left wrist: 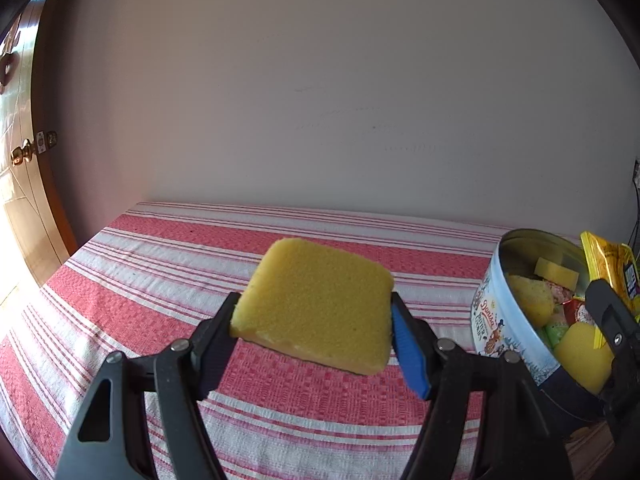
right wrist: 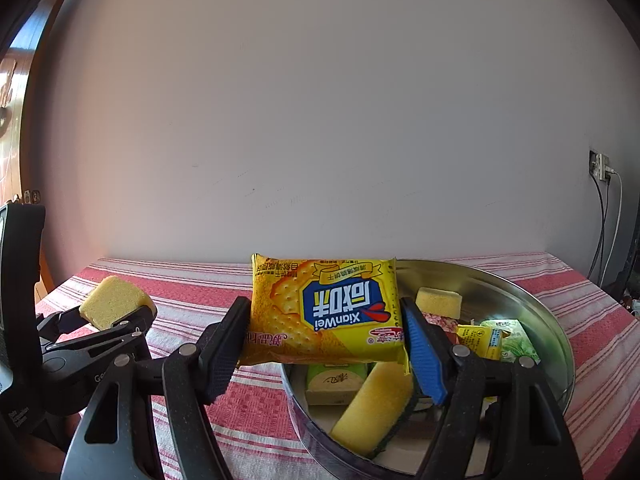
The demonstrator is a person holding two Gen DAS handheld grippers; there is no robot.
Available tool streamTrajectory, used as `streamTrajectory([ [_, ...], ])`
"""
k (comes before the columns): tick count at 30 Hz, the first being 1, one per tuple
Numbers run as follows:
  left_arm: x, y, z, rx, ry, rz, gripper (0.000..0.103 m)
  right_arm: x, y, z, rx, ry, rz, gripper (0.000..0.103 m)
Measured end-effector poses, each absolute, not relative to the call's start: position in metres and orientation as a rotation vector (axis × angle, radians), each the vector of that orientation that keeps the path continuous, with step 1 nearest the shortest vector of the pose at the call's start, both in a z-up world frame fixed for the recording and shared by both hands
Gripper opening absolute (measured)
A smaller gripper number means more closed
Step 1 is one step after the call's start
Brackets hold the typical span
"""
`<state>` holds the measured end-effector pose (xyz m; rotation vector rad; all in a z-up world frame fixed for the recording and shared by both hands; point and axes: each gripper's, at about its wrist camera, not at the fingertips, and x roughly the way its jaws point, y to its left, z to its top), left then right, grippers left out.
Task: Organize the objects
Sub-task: 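Carry the yellow sponge and XianWei packet with both tools over the tin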
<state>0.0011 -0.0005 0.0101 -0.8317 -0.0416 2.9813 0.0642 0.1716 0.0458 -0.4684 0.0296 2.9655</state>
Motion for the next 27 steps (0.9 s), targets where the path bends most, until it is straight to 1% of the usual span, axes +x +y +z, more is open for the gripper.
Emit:
streamTrajectory([
  [13, 0.021, 0.06, 0.036, -0.734, 0.02, 2.905, 0.071, 0.085, 0.231, 0.05, -0.413, 0.087, 2.904, 0.075],
  [27, 0.033, 0.136, 0.051, -0.688, 0.081, 2.816, 0.071, 0.1, 0.289, 0.058, -0.359, 0.055, 2.797, 0.075],
])
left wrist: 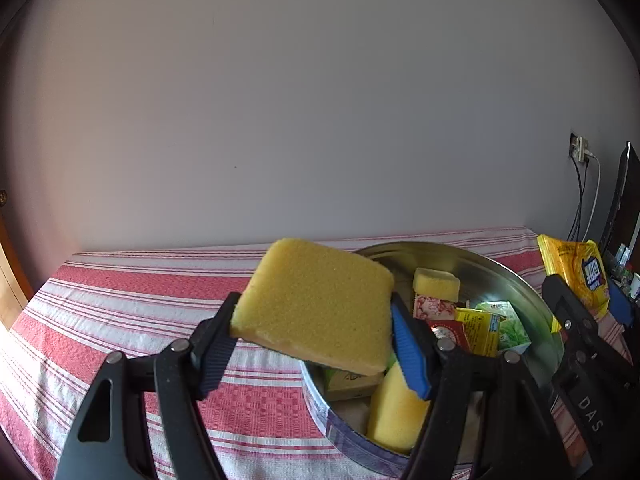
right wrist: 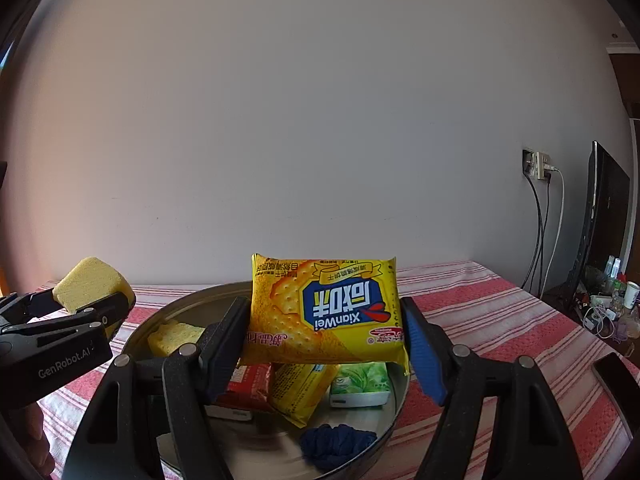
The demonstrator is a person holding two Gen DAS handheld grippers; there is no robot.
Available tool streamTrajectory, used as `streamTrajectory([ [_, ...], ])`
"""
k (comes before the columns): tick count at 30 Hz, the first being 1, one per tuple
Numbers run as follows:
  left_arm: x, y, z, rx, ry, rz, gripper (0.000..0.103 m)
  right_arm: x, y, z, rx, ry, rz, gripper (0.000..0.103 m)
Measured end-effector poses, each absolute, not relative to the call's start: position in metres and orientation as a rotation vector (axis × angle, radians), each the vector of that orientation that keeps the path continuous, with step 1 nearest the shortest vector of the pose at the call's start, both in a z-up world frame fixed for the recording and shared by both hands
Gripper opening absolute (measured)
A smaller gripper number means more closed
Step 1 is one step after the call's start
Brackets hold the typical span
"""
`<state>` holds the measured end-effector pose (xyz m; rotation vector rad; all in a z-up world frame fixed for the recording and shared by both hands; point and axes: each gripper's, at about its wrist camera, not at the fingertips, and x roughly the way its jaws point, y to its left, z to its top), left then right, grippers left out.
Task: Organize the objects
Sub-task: 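Carry the yellow sponge and XianWei packet with both tools over the tin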
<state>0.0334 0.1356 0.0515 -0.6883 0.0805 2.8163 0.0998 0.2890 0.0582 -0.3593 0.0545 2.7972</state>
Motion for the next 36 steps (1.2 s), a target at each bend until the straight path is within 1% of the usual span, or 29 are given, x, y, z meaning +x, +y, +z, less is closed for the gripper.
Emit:
streamTrajectory([
  [6, 0.027, 0.161, 0.054, -0.706, 0.1, 2.79, 0.071, 0.088, 0.31, 0.06, -0.389, 0.076, 2.763, 0.075],
  [11, 0.022, 0.18, 0.056, -0.73, 0.101, 2.769, 0.071, 0.08, 0.316, 0.066, -0.38, 0.037, 2.756, 0.075],
  [15, 0.014, 0.192, 0.057, -0.763, 0.099, 2.758, 0.071, 0.07, 0.328, 0.067, -0.397, 0.055, 2.752, 0.075],
  [19, 0.005, 0.203, 0.054, -0.821, 0.101, 2.749, 0.071, 0.057, 0.34, 0.065, -0.453, 0.074, 2.754, 0.075],
  [25, -0.005, 0.217, 0.048, -0.932, 0.095, 2.697, 0.071, 0.038, 0.348, 0.06, -0.522, 0.014, 2.766, 0.075],
  [28, -0.012, 0.224, 0.043, -1.001, 0.083, 2.654, 0.071, 0.031, 0.35, 0.057, -0.566, 0.015, 2.77, 0.075],
  [36, -0.022, 0.239, 0.032, -1.104, 0.118, 2.622, 0.071, 0.019, 0.353, 0.049, -0.666, -0.027, 2.771, 0.075],
])
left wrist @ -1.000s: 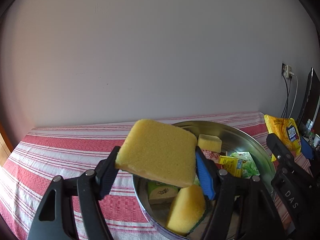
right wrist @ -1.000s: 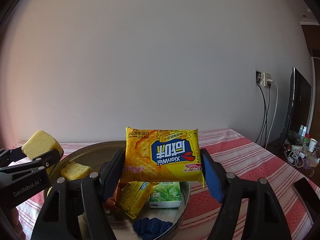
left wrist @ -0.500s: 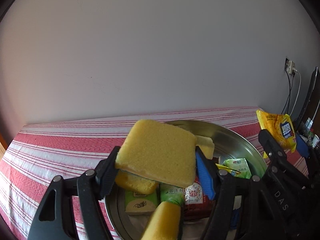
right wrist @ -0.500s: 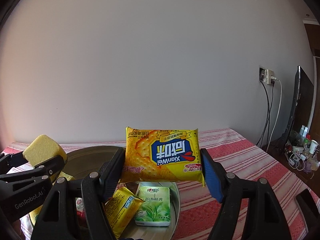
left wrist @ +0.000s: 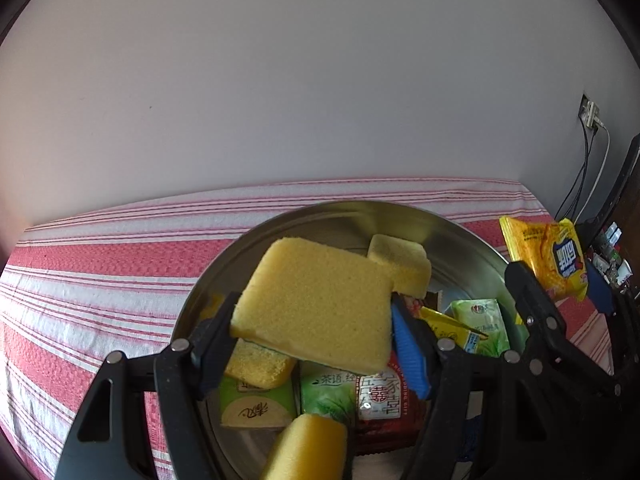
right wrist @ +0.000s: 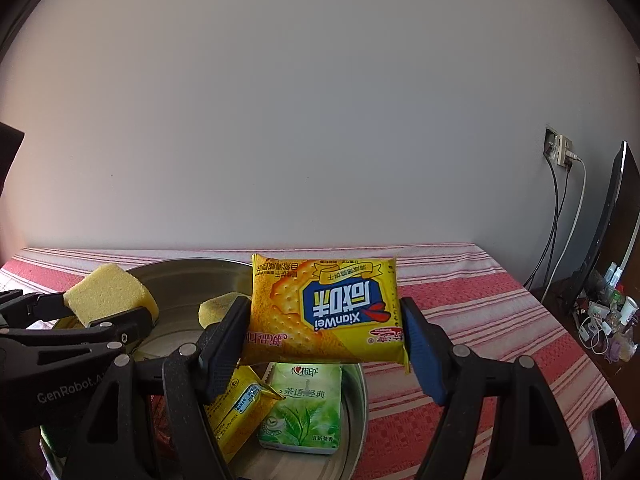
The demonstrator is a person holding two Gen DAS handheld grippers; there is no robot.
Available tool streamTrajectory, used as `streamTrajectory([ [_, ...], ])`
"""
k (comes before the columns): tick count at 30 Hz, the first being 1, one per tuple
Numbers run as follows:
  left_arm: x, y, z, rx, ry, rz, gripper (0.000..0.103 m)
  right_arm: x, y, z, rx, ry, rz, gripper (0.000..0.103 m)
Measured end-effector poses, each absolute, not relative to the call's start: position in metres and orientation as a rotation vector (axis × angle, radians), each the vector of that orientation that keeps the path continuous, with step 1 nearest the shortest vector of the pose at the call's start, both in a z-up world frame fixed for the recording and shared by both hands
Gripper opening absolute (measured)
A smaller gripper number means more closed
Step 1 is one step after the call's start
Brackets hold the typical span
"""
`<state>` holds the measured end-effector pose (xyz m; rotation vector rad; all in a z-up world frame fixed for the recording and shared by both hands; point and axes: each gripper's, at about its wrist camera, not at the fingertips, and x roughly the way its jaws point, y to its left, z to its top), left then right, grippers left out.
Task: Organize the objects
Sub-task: 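Carry the yellow sponge and XianWei packet with both tools over the tin, then open both tools to drop the sponge and packet into the tin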
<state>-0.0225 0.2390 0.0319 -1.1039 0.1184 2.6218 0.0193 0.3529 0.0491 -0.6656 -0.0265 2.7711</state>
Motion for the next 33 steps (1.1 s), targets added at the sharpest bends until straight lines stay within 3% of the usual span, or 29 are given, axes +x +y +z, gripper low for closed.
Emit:
streamTrajectory([
  [11, -0.034, 0.252, 0.02, -1.205, 0.176, 2.609, 0.071, 0.0, 0.363, 0.041, -0.798, -0.1, 2.828, 0.076],
  [13, -0.042, 0.256, 0.014, -1.216, 0.17, 2.587, 0.075, 0.0, 0.37, 0.041, -0.807, -0.067, 2.868, 0.076],
  [17, -0.038, 0.26, 0.018, -1.158, 0.144, 2.578, 0.082, 0.005, 0.392, 0.037, -0.8, 0.06, 2.916, 0.079],
  [23, -0.028, 0.246, 0.036, -1.031, 0.061, 2.632, 0.103, 0.008, 0.42, 0.037, -0.757, 0.319, 2.973, 0.091],
  [28, -0.013, 0.244, 0.044, -0.924, 0.044, 2.639, 0.102, 0.018, 0.434, 0.034, -0.666, 0.608, 2.972, 0.092],
  [33, 0.008, 0.253, 0.045, -0.778, 0.179, 2.738, 0.102, 0.033, 0.438, 0.033, -0.539, 0.661, 2.905, 0.092],
])
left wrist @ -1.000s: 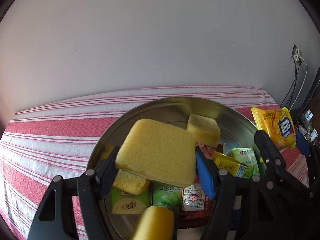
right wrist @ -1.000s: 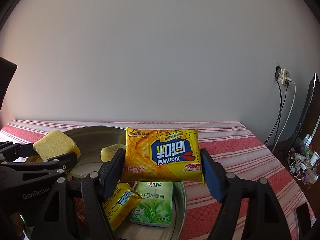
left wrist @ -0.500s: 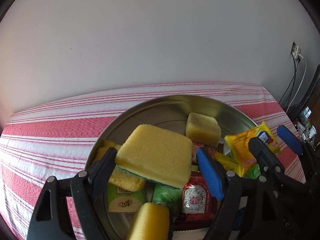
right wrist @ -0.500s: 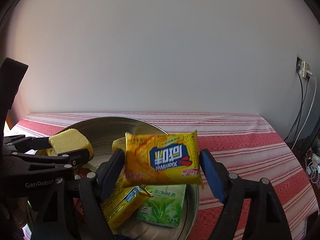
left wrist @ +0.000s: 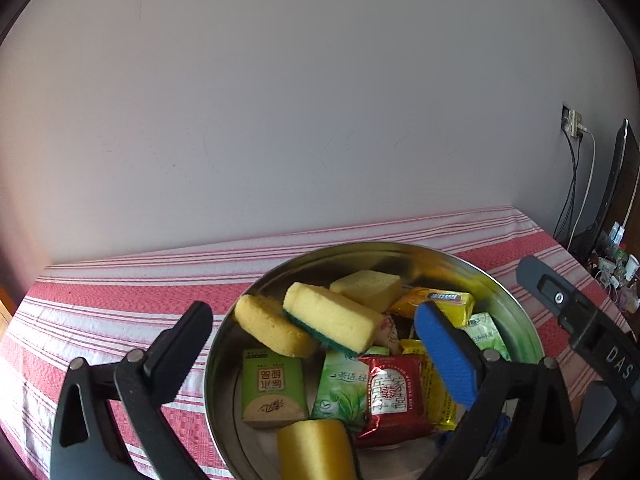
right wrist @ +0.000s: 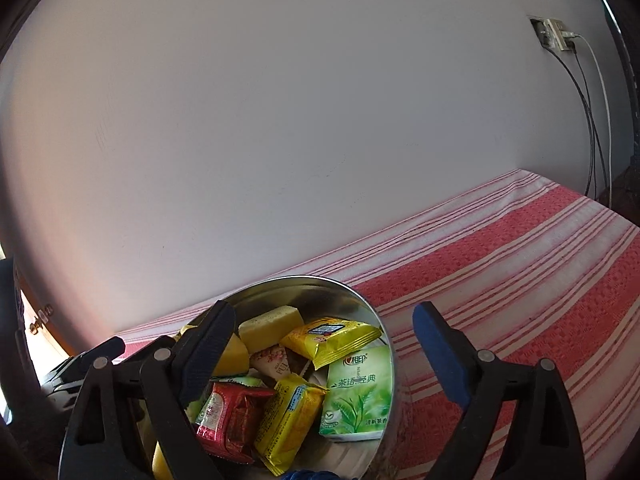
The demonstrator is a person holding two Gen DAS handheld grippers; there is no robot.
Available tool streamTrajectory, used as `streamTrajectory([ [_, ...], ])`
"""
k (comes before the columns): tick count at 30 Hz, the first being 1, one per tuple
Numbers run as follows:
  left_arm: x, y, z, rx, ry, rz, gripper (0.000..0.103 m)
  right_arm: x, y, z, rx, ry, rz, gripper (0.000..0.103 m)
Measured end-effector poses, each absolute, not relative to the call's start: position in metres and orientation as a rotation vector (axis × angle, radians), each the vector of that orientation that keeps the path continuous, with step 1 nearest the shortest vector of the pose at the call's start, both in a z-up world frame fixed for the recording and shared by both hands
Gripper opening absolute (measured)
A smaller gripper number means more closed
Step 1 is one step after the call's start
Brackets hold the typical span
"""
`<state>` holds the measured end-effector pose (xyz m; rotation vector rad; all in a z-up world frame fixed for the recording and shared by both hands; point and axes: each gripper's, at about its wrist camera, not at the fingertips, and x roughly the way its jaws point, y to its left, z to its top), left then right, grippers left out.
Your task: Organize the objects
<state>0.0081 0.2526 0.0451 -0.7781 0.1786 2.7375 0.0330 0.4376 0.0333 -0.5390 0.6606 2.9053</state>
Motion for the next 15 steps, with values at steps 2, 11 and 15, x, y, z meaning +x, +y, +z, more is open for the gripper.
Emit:
streamTrajectory([
  [2, 0.014, 0.252, 0.045, -0.726, 0.193, 2.767, 0.102, 0.036, 0.435, 0.033, -0.502, 0.636, 2.882, 0.093],
  [11, 0.028, 0.224, 0.028, -0.65, 0.126, 2.846, 0.102, 0.062, 0.406, 0.033, -0.389, 0.466, 2.838, 0.093],
  [15, 0.032, 0.21, 0.026, -0.627, 0.106, 2.868, 0.102, 0.071, 0.392, 0.033, -0.331, 0.372, 2.832, 0.093],
])
